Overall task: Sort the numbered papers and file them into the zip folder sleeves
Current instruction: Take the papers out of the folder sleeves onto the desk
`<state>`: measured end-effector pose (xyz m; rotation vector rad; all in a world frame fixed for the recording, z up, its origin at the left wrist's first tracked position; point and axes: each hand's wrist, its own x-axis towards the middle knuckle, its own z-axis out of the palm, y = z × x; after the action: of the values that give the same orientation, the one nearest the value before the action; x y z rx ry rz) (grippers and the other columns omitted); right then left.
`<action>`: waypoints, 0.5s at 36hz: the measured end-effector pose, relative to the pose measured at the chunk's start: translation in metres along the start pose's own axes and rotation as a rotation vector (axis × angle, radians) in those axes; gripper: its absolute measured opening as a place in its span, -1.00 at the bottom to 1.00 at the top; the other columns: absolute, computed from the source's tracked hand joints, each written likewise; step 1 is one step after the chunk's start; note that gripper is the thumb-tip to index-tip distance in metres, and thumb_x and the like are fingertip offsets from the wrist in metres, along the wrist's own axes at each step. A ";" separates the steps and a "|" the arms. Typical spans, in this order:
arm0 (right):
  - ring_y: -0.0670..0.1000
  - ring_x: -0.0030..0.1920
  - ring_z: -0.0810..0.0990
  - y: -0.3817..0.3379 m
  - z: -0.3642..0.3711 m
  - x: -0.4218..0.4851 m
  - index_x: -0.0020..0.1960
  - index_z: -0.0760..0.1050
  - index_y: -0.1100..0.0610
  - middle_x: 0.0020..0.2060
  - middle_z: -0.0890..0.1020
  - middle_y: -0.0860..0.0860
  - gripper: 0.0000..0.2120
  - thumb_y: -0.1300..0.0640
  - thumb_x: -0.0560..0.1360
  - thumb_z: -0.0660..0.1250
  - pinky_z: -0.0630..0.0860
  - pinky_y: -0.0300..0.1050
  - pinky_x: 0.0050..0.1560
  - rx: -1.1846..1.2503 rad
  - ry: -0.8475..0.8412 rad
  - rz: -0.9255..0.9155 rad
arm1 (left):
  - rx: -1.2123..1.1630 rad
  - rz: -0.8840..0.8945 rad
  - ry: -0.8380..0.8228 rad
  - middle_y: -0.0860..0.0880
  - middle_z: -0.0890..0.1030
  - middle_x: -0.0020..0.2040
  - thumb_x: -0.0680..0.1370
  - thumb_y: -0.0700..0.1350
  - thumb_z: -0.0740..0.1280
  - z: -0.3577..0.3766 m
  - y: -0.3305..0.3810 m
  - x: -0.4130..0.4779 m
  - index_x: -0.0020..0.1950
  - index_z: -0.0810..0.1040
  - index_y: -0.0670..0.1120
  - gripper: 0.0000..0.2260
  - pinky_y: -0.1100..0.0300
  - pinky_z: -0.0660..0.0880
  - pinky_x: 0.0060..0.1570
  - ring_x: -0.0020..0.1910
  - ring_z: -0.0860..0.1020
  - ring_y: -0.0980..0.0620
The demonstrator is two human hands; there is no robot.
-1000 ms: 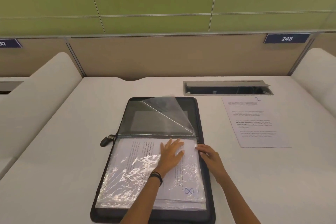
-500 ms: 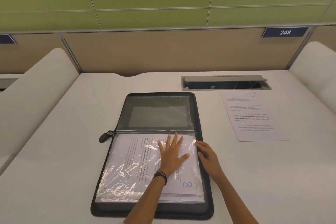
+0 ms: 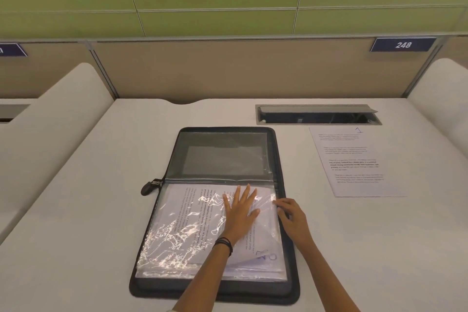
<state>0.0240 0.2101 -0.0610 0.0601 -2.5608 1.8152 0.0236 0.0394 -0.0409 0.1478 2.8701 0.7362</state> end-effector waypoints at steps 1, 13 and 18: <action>-0.18 0.02 0.56 -0.001 0.001 0.001 -0.02 0.52 -0.01 -0.02 0.54 -0.08 -0.83 0.25 0.53 0.28 0.46 -0.48 -0.05 -0.011 0.000 0.009 | -0.005 0.001 0.003 0.05 -0.11 0.56 0.12 0.53 -0.57 0.000 0.000 0.000 0.54 -0.06 0.09 0.09 -0.04 -0.61 0.23 0.53 -0.23 0.00; -0.06 -0.16 0.56 -0.006 0.001 0.011 -0.15 0.58 0.09 -0.15 0.60 0.07 -0.94 0.21 0.48 0.38 0.47 -0.35 -0.12 -0.153 0.013 0.195 | -0.028 -0.013 0.008 0.04 -0.10 0.56 0.11 0.48 -0.66 0.001 -0.003 0.005 0.53 -0.09 0.07 0.10 0.11 -0.67 0.13 0.53 -0.21 0.00; -0.09 -0.34 0.51 -0.016 0.001 0.012 -0.19 0.64 0.33 -0.28 0.65 0.18 -0.80 0.20 0.48 0.37 0.41 -0.46 -0.30 -0.272 -0.027 0.224 | -0.034 -0.026 0.014 0.04 -0.09 0.56 0.11 0.47 -0.67 0.002 -0.004 0.007 0.50 -0.15 0.07 0.05 0.10 -0.67 0.12 0.53 -0.20 0.00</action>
<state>0.0121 0.2033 -0.0461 -0.2121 -2.9091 1.5113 0.0171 0.0377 -0.0453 0.1012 2.8648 0.7843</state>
